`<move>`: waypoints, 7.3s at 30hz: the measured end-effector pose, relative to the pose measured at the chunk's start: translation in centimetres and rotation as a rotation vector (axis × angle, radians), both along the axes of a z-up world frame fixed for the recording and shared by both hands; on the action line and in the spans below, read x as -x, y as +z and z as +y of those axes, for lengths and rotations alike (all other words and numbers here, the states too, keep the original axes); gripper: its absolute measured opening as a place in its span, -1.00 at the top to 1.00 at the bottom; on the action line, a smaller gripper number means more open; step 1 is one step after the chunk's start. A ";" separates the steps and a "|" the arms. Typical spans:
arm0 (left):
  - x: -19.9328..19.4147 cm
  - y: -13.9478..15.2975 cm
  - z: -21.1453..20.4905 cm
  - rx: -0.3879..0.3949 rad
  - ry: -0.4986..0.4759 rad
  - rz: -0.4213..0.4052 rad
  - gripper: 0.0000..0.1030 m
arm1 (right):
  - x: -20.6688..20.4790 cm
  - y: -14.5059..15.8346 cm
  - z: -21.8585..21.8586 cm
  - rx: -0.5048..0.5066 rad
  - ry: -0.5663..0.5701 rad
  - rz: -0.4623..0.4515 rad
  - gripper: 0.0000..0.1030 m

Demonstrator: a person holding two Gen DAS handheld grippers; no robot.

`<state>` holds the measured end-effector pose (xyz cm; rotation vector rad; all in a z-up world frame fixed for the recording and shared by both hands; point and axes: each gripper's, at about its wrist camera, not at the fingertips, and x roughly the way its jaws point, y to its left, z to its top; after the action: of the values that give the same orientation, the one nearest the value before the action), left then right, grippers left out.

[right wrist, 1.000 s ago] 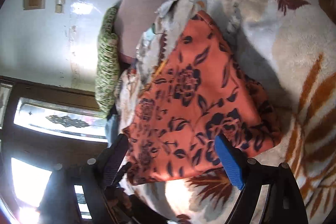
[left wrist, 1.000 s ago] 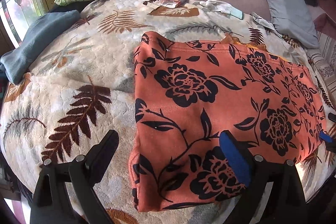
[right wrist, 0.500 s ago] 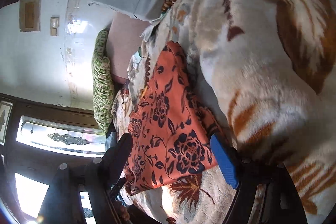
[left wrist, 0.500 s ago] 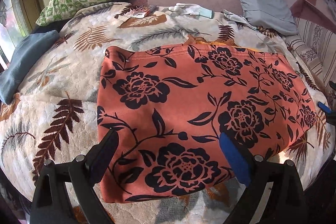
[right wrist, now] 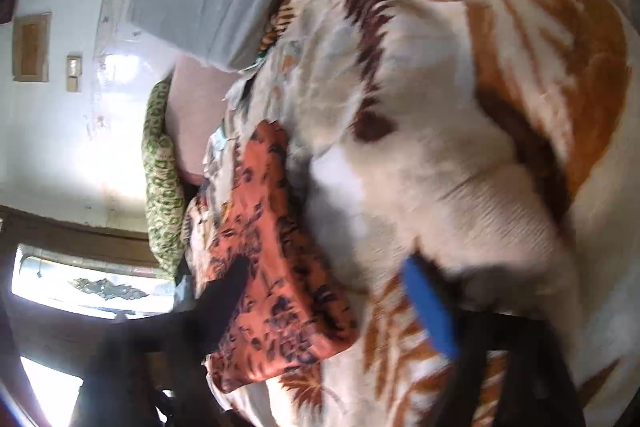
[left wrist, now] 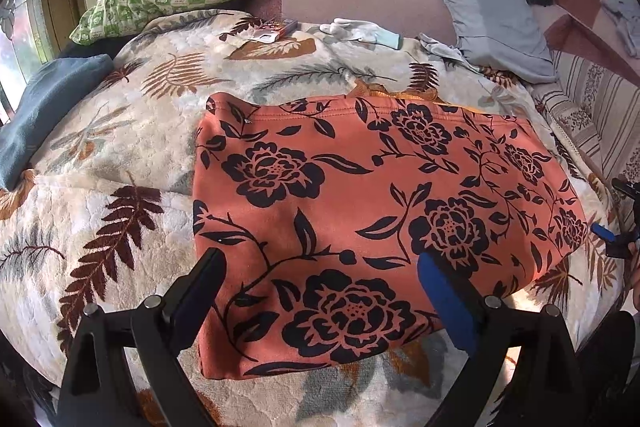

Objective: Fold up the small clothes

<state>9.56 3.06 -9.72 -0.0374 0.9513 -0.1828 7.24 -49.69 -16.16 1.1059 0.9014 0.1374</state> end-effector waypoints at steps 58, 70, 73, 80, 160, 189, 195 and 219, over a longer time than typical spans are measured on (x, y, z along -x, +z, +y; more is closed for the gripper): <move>-2.7 -2.5 -5.2 -0.010 -0.008 0.097 -0.89 | -3.0 0.0 8.1 0.331 0.071 0.224 0.70; 7.4 7.9 16.0 0.134 0.498 -0.203 -0.89 | -4.8 14.8 30.1 0.508 0.442 -0.233 0.73; 9.8 8.4 20.6 0.137 0.613 -0.215 -0.89 | -4.5 14.4 38.0 0.502 0.588 -0.282 0.73; 10.3 5.8 21.9 0.170 0.617 -0.129 -0.89 | -5.7 -1.0 51.1 0.392 0.908 0.017 0.47; -5.0 -4.7 4.1 0.054 0.208 0.132 -1.00 | -7.9 1.7 31.0 0.311 0.518 -0.004 -0.30; -5.1 -4.7 4.0 0.052 0.194 0.120 -1.00 | -16.6 0.5 35.0 0.484 0.613 0.019 -0.13; -5.2 -4.8 4.0 0.057 0.185 0.122 -1.00 | -18.1 0.7 33.0 0.355 0.543 0.029 -0.18; -5.0 -4.0 5.3 0.134 0.197 0.130 -0.98 | -20.8 1.1 33.9 0.544 0.531 0.020 -0.29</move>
<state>14.58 8.36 -13.72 -0.2682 1.0574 -0.0625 28.00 -15.77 -15.01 0.3497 1.1503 0.2969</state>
